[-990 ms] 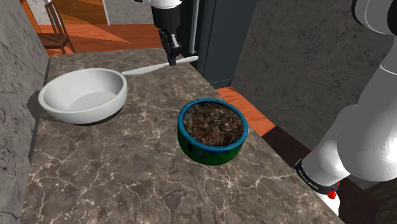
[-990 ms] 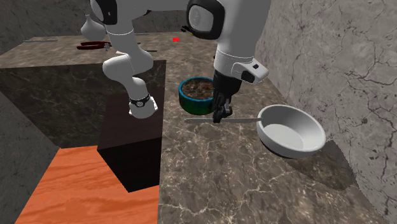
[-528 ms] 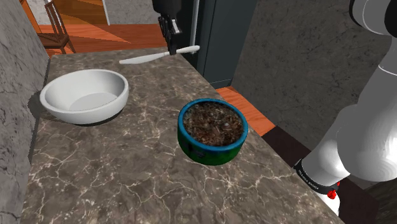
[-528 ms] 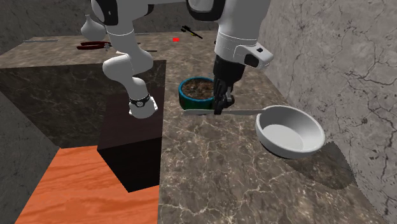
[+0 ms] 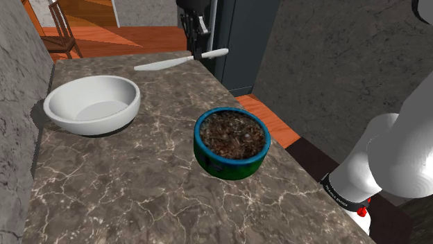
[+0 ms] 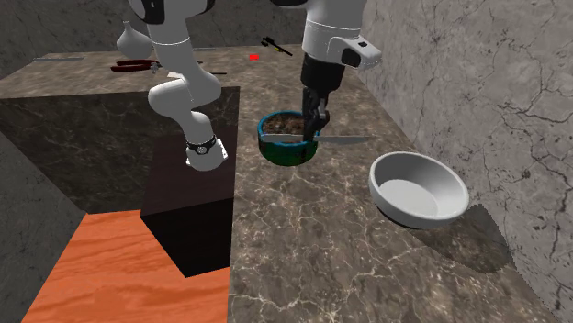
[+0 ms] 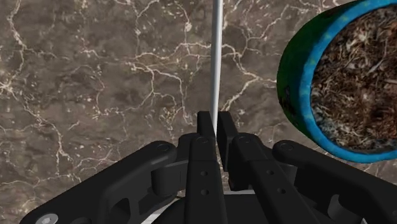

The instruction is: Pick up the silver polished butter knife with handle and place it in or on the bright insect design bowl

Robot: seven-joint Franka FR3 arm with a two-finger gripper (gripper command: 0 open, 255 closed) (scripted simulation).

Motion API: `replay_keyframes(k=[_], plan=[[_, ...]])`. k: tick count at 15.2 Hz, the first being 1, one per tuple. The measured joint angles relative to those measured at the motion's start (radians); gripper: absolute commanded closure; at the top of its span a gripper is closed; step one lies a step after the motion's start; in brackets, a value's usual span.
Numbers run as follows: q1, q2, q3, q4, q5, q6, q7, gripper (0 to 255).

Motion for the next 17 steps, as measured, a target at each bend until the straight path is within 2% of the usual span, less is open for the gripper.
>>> replay_keyframes(k=[8,15,17], plan=[[0.032,-0.289,0.028,-0.305,0.082,0.021,0.051,255],[0.085,-0.506,0.062,-0.477,0.160,-0.022,0.112,255],[0.093,-0.533,0.068,-0.514,0.170,-0.011,0.121,255]])
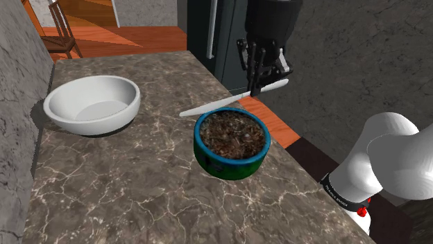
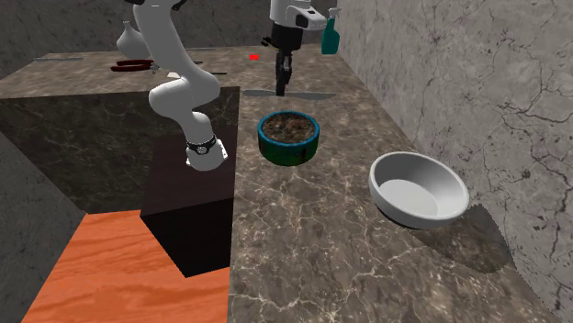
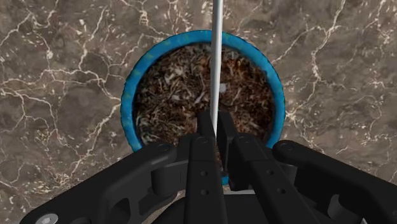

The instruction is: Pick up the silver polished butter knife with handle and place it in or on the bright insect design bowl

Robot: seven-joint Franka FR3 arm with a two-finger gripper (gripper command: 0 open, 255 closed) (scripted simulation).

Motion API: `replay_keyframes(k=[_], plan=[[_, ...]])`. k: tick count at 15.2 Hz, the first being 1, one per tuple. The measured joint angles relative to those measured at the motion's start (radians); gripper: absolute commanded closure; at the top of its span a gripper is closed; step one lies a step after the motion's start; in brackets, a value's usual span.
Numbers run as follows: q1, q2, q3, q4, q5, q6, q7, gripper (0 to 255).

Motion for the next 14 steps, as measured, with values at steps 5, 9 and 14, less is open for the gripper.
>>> replay_keyframes(k=[5,9,14], plan=[[0.005,-0.020,0.002,-0.079,0.007,0.058,0.002,255],[0.009,-0.025,0.007,-0.136,0.012,0.111,0.007,255],[0.011,-0.024,0.013,-0.207,0.015,0.182,0.012,255]])
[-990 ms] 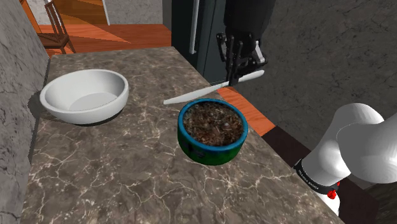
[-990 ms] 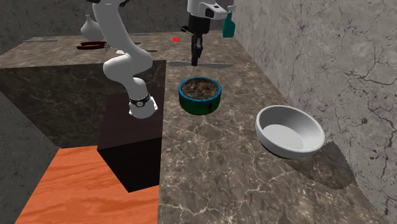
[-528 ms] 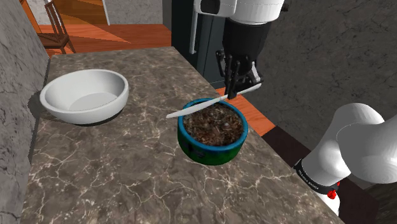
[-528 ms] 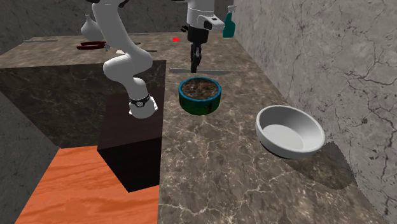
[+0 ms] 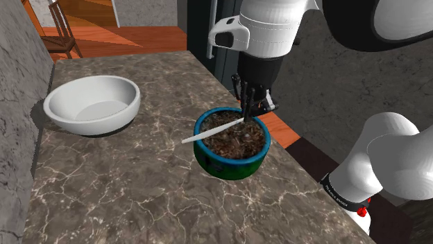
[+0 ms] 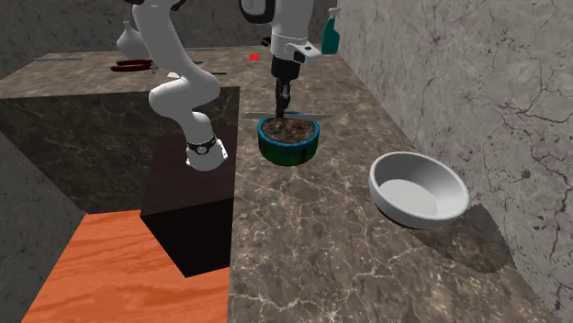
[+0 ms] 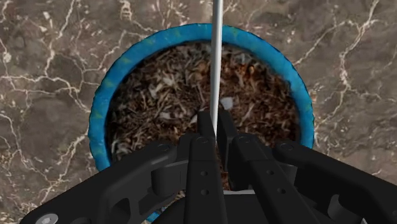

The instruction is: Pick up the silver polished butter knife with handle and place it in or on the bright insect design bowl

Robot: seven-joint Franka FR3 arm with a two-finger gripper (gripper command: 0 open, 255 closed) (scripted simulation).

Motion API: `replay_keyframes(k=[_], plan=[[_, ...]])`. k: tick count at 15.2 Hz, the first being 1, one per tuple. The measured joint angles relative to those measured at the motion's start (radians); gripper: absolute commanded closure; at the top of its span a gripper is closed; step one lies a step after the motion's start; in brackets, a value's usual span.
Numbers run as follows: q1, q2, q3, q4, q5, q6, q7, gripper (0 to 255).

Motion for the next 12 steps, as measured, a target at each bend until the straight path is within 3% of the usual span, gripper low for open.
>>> replay_keyframes(k=[7,8,12], plan=[[0.000,0.002,0.002,-0.015,0.001,0.018,0.002,255],[0.000,0.002,0.002,-0.015,0.001,0.018,0.002,0],[0.000,0.002,0.002,-0.015,0.001,0.018,0.002,0]])
